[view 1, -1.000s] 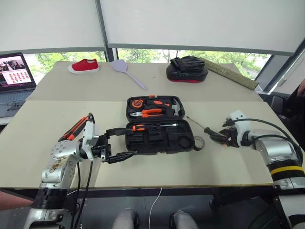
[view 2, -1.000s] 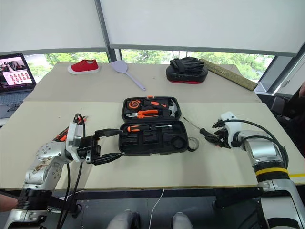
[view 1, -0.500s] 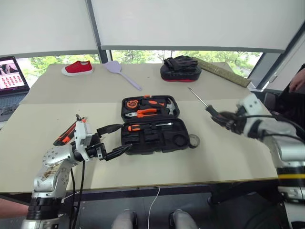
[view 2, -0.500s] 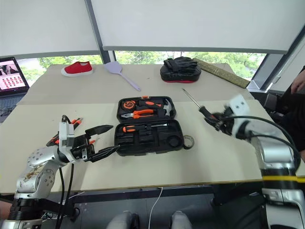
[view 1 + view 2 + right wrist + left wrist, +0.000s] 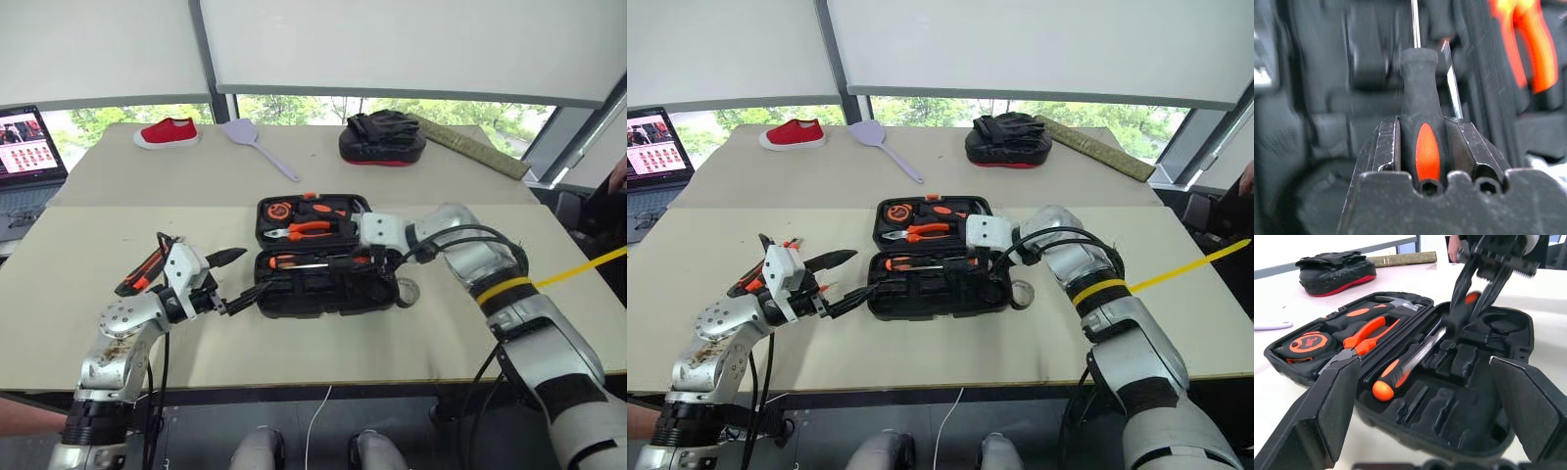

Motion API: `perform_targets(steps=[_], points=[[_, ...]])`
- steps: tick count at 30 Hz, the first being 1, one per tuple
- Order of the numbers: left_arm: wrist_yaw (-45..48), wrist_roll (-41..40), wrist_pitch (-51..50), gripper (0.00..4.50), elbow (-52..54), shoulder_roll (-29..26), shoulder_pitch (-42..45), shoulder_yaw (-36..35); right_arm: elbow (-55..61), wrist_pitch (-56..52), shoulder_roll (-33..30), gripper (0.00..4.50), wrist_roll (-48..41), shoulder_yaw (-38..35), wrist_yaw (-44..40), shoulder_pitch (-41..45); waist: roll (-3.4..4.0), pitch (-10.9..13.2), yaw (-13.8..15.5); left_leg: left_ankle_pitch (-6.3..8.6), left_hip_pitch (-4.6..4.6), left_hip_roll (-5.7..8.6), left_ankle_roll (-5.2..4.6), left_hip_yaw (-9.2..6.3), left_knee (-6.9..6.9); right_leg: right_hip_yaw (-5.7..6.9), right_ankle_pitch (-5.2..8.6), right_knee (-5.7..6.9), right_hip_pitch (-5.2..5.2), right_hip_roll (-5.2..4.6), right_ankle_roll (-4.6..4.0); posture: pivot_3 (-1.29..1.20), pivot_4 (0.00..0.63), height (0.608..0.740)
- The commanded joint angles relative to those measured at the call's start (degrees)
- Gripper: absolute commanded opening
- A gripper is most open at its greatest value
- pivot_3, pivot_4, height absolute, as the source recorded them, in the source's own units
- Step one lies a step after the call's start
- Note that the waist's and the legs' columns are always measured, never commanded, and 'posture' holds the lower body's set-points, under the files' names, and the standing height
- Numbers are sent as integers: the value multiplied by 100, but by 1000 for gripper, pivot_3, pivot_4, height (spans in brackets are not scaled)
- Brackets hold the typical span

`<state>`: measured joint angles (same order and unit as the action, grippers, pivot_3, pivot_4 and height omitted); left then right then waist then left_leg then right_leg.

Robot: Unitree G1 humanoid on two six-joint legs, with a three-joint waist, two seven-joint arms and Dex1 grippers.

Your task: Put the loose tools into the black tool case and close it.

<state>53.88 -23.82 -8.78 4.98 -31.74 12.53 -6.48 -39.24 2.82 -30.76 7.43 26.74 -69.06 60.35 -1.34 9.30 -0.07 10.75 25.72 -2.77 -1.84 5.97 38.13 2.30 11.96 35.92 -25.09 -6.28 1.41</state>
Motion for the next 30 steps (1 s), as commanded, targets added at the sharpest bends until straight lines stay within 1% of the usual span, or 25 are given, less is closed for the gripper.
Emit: perform_targets(steps=[1, 6, 13, 15, 16, 20, 21, 23, 24, 26, 27, 30], points=[[-98, -46, -18, 4500, 310, -24, -108, -50, -477, 340, 17, 1022, 197, -73, -16, 202, 0, 0, -11, -2, -4, -5, 3, 0, 0, 0, -2, 1, 2, 4, -4, 0, 150, 740], [-123, -47, -17, 4500, 358, -51, -194, -36, -1038, 695, 50, 1022, 343, -131, 13, 386, 0, 0, -36, -8, -21, -8, 13, 1, 0, 0, -4, 6, 9, 5, -10, 0, 150, 740], [-118, -29, 11, 4500, 329, -58, -173, -18, -1390, 1185, 235, 1022, 416, -182, 84, 437, 0, 0, -76, -11, -26, -10, 17, 2, 0, -2, -7, 14, 9, 5, -14, 0, 150, 740], [-119, -27, 12, 4500, 320, -55, -164, -14, -1461, 1329, 275, 2025, 391, -236, 56, 456, 0, 0, -79, -11, -26, -11, 17, 2, 0, -2, -7, 15, 9, 6, -15, 0, 150, 740], [-118, -24, 16, 4500, 310, -53, -159, -13, -1490, 1445, 283, 2238, 413, -257, 109, 469, 0, 0, -77, -11, -26, -11, 17, 3, -1, -2, -7, 15, 8, 6, -15, 0, 150, 740], [-138, -12, 23, 4500, 281, -39, -149, -10, -1544, 1972, 272, 3587, 261, -438, -123, 511, 0, 0, -76, -10, -26, -10, 17, 3, -4, -2, -6, 13, 9, 6, -15, 0, 150, 740], [-139, -9, 30, 4500, 267, -36, -150, -10, -1572, 2147, 249, 3999, 134, -572, -172, 553, 0, 0, -76, -10, -26, -10, 17, 4, -7, -2, -6, 12, 8, 6, -15, 0, 150, 740], [-141, -9, 39, 4500, 233, -37, -157, -23, -1650, 2291, 234, 4459, -144, -851, -354, 659, 0, 0, -77, -10, -26, -9, 17, 4, -12, -2, -6, 11, 7, 6, -15, 0, 150, 740], [-128, -6, 57, 4500, 201, -43, -173, -34, -1693, 1886, 295, 4459, -467, -1136, -512, 760, 0, 0, -77, -11, -26, -9, 17, 4, -13, -2, -6, 10, 7, 6, -15, 0, 150, 740], [-112, 0, 88, 4500, 142, -49, -190, -51, -1749, 1170, 436, 4104, -965, -1552, -758, 871, 1, 1, -80, -11, -26, -9, 17, 5, -13, -3, -7, 11, 7, 6, -15, 0, 150, 740], [-106, 6, 105, 4500, 103, -53, -186, -58, -1728, 892, 520, 3781, -1104, -1673, -790, 829, 1, 1, -83, -12, -26, -10, 17, 6, -13, -4, -8, 12, 7, 6, -16, 0, 150, 740], [-91, 26, 150, 4500, 12, -57, -164, -62, -1726, 558, 766, 2816, -1203, -1860, -533, 521, 2, 1, -94, -12, -39, -17, 19, 6, -14, -4, -10, 13, 14, 11, -21, 0, 150, 740]])
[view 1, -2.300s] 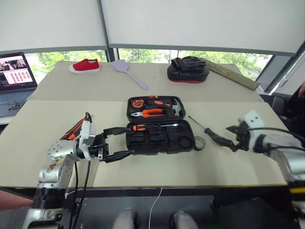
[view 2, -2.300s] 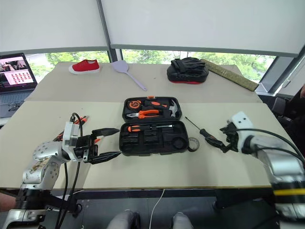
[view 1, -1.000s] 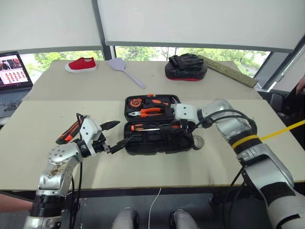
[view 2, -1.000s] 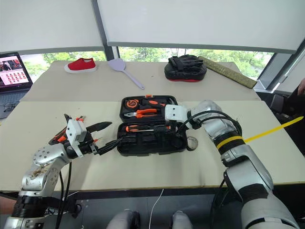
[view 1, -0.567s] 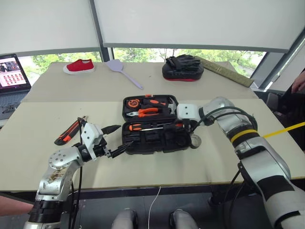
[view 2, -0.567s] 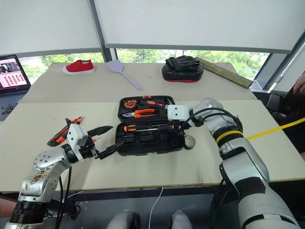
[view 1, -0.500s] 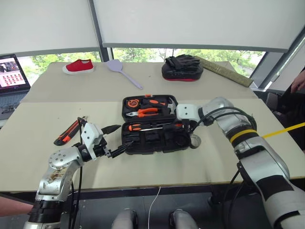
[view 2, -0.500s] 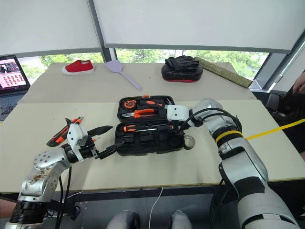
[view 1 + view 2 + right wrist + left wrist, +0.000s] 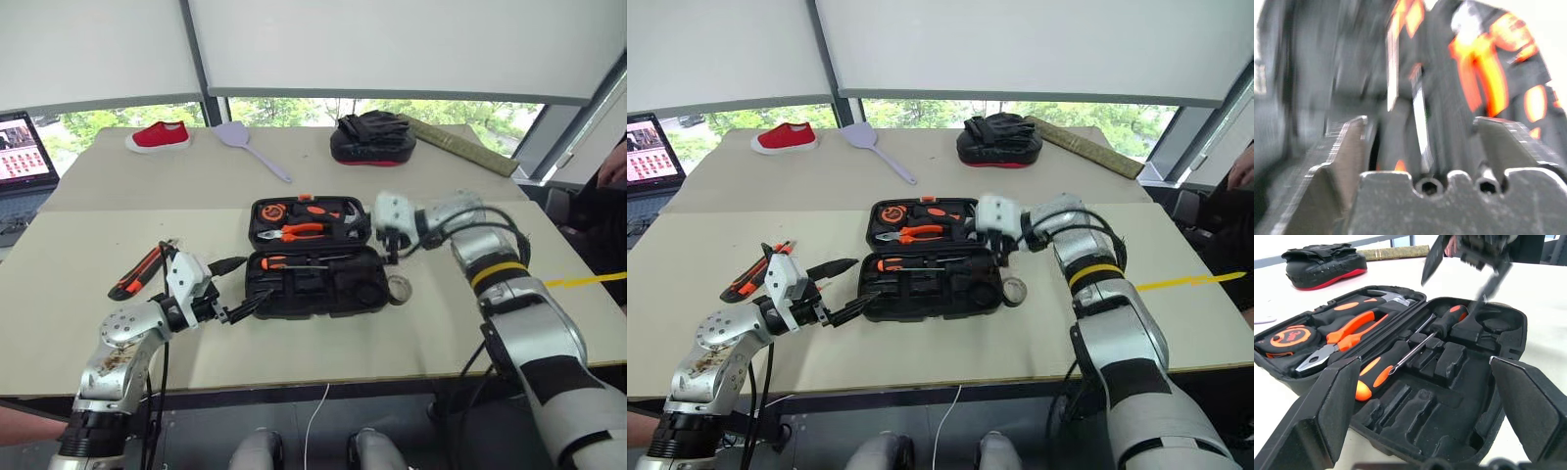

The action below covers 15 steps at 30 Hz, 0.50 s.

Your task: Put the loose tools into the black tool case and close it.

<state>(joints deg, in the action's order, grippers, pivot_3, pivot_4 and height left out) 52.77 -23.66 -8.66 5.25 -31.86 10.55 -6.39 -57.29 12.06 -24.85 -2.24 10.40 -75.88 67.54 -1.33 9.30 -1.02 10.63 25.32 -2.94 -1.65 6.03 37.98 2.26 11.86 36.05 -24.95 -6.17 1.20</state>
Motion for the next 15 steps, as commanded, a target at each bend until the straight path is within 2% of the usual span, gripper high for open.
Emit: perform_targets(steps=[1, 5, 8, 15], points=[[22, 16, 143, 4500, -30, -46, 41, -66, 44, -362, 242, 2441, -206, -264, 327, -306, 0, 0, 1, 0, -6, 0, 0, 0, -2, 0, 0, 0, 5, 0, -1, 0, 150, 740], [44, 41, 156, 4500, -83, -72, 44, -55, -117, -202, 434, 1077, -15, -318, 979, -602, 0, 1, 21, 0, -6, 3, 1, 1, -4, 0, 1, 0, 4, -2, -1, 0, 150, 740], [89, 65, 183, 4500, -140, -131, 34, -89, -241, 24, 491, 56, 246, -145, 1095, -811, 1, 1, 20, 0, 0, 6, 1, 5, -4, -3, 0, 0, -1, -4, 0, 0, 150, 740], [142, 122, 290, 4500, -414, -264, 140, -164, -428, 406, 666, 23, 651, 106, 1301, -981, 1, 1, -14, 0, -4, 2, 1, 7, -7, -3, 1, 2, -3, -1, -1, 0, 150, 740]])
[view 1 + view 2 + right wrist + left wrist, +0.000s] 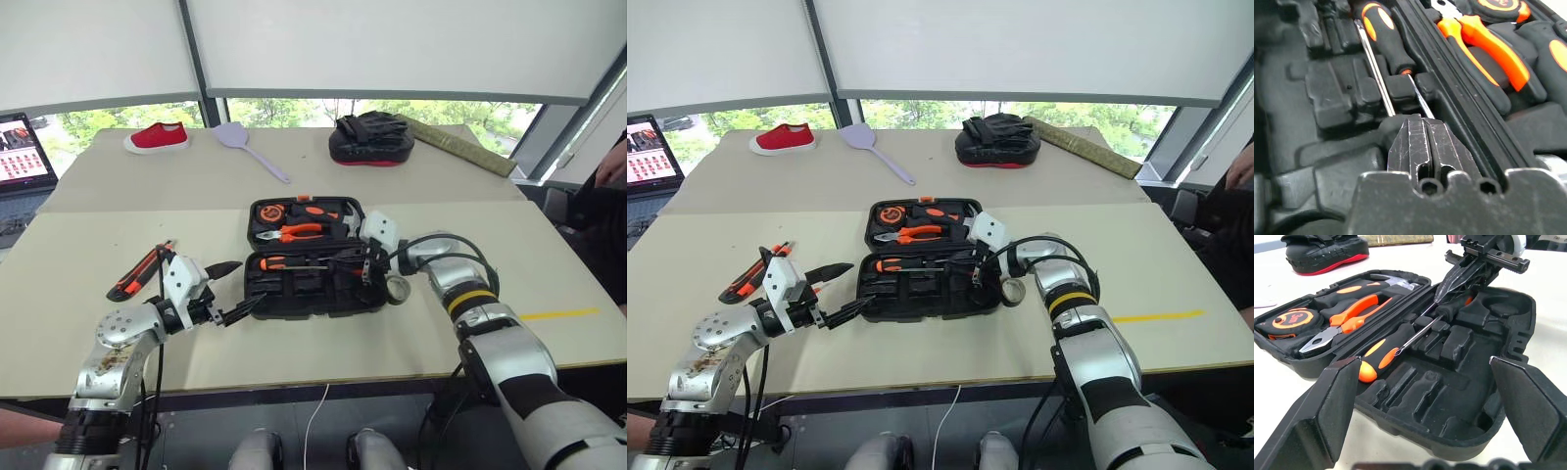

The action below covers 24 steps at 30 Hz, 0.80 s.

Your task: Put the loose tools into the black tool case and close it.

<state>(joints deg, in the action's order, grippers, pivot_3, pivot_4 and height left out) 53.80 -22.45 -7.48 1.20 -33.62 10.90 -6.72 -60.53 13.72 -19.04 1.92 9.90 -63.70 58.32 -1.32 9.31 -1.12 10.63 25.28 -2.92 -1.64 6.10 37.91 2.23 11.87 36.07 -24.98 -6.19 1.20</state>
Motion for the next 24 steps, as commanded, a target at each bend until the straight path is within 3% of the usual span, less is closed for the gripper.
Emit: perform_targets(steps=[1, 17, 23, 24], points=[[33, 7, 174, 4500, -22, -95, 107, -135, -105, 338, 115, 23, 317, 221, 137, -79, 0, 0, -9, 0, -1, 0, 0, 0, 0, 0, 0, 0, 1, 0, 0, 0, 150, 740], [-148, 23, 181, 4500, 30, -5, -108, -137, -175, 1249, 228, 23, 1176, 714, 1028, -94, 0, -2, -160, -1, -50, -6, 3, 2, -8, -1, 2, 2, 37, 1, -3, 0, 150, 740], [-90, -579, -55, 4500, 163, -65, -428, -735, 687, 985, 115, 23, -482, -546, 374, -100, 0, 1, -144, 0, -67, -8, 4, 1, -13, -1, 4, -2, 54, 0, -6, 0, 150, 740], [-83, -587, 17, 4500, 125, -174, -575, -959, 1189, 707, 7, 300, -936, -769, 54, -240, 0, 2, -144, 0, -59, -8, 4, -1, -14, -1, 4, -3, 47, -2, -7, 0, 150, 740]])
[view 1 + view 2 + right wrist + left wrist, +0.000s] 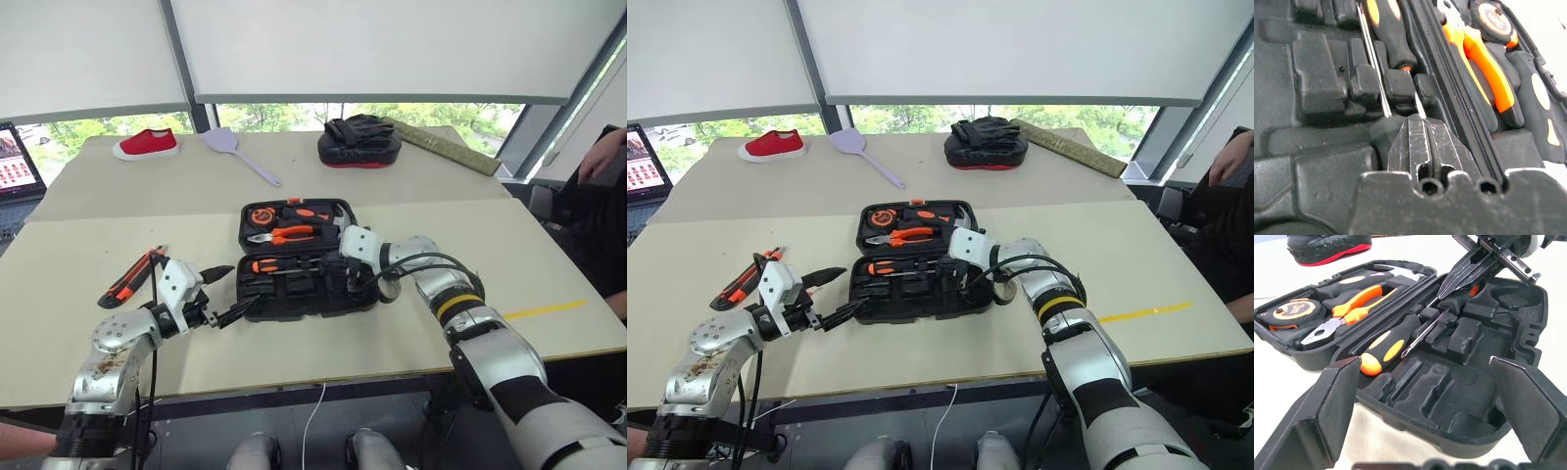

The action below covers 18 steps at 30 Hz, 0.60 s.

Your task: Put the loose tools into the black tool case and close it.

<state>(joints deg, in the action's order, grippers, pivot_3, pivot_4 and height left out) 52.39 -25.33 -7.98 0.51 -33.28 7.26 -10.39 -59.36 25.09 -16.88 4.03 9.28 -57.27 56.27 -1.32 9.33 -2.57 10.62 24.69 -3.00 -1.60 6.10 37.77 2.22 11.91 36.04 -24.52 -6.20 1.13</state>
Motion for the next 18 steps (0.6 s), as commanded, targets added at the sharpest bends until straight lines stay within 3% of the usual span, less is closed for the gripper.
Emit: perform_targets(steps=[1, 3, 8, 12, 18], points=[[59, -300, 121, 4500, 163, -286, -315, -751, 1454, -646, -288, 588, -1461, -859, -815, -148, 1, 1, 3, 0, 3, 0, 0, -1, 0, 0, 0, -1, -2, 0, 0, 0, 150, 740], [85, -369, 252, 4500, -76, -424, -623, -1226, 2475, -1149, -555, 997, -1951, -1018, -1152, -654, 1, 1, 14, 1, 6, -5, 0, -10, -4, 0, 0, -3, -5, -4, 1, 0, 150, 740], [431, -678, 256, 4500, -856, -728, -1408, -2269, 4830, -2033, -1096, 2828, -2644, -1158, -1236, -2217, 0, -1, 70, 24, 1, -1, 1, -49, -16, 14, 11, -23, 4, -25, 6, 0, 150, 740], [703, -673, 234, 4500, -1442, -1105, -1913, -2807, 5550, -1644, -1289, 4168, -2539, -1336, -1026, -3120, -2, 1, 84, 51, 8, 2, 46, -39, -15, 10, 18, -23, -19, -31, 3, 0, 150, 740], [1117, -493, 168, 4500, -2068, -1656, -2028, -2794, 6343, -2256, -1456, 4342, -3155, -1551, -845, -3856, -6, 1, 205, 54, 6, -3, 54, -30, -14, 13, 63, -18, -52, -41, -1, 0, 150, 740]])
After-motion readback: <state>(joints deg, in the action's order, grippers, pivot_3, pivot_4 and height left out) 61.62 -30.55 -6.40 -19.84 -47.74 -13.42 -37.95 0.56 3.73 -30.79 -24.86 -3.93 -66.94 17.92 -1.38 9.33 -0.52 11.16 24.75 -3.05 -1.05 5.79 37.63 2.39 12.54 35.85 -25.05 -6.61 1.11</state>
